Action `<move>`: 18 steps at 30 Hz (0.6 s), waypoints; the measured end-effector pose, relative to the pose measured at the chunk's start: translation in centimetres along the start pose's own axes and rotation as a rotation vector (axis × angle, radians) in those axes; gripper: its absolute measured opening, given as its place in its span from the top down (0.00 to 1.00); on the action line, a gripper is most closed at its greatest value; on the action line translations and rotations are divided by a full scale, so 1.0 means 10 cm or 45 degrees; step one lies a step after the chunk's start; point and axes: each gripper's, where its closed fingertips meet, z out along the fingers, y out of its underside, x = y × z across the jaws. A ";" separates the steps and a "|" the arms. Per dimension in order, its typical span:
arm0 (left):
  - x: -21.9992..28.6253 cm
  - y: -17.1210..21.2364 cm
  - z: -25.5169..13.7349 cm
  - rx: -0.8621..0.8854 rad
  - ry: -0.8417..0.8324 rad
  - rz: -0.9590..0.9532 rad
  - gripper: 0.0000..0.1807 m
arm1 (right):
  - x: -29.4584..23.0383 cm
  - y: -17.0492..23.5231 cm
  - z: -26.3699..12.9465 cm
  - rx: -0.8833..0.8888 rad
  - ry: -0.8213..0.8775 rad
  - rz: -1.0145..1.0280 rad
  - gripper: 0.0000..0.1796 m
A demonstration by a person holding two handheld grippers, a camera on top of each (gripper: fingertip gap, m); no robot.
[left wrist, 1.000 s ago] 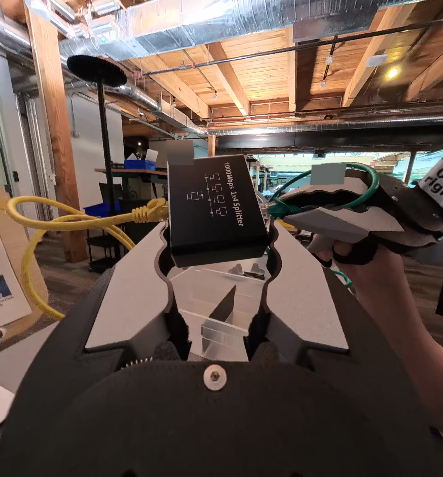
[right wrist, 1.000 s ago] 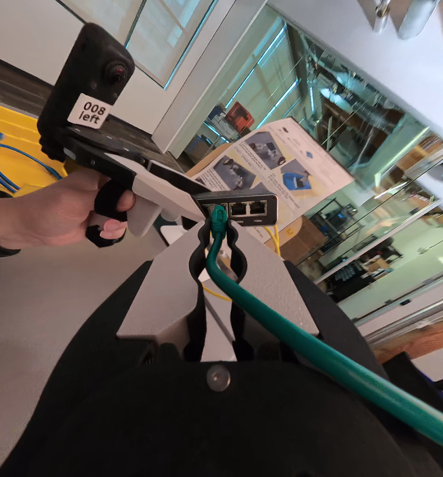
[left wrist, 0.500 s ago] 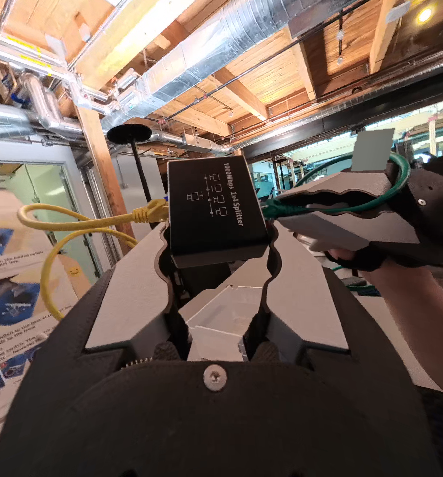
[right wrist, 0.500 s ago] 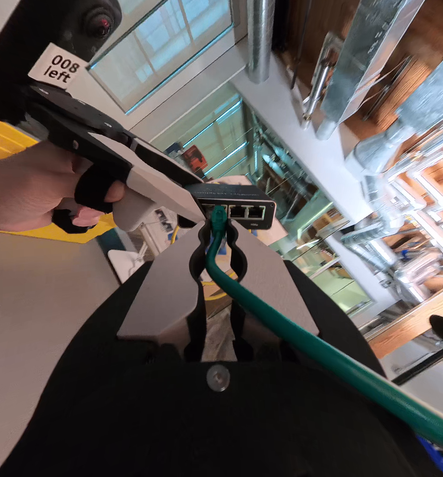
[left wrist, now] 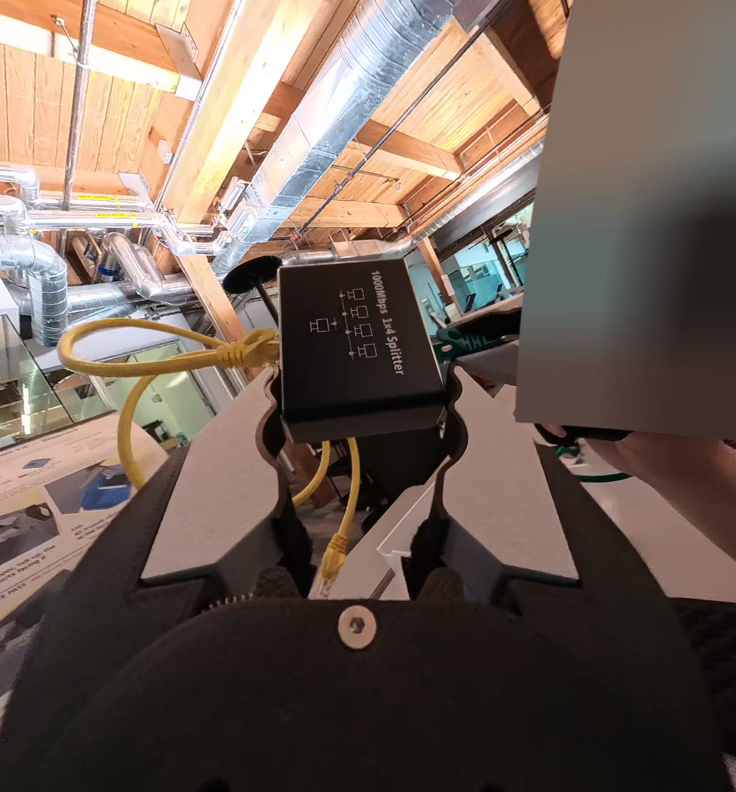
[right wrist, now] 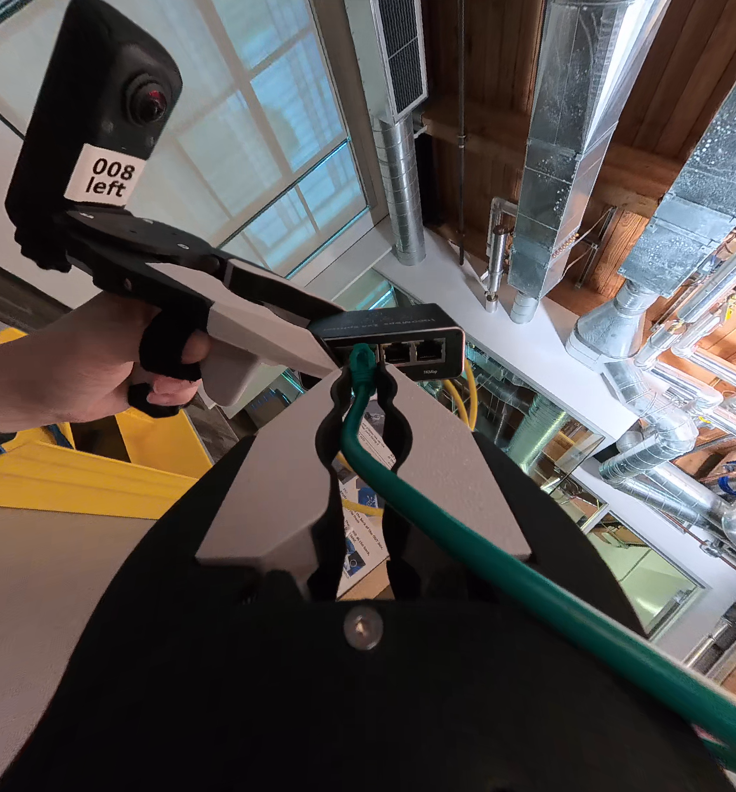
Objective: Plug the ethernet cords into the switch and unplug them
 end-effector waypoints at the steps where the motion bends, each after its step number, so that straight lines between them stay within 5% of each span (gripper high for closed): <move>1: 0.01 -0.01 0.00 -0.012 -0.007 0.023 0.59 | 0.00 0.00 0.00 -0.008 -0.002 -0.001 0.94; 18: 0.06 -0.14 -0.12 -0.101 0.035 0.165 0.59 | -0.09 -0.16 -0.01 0.058 -0.010 0.001 0.94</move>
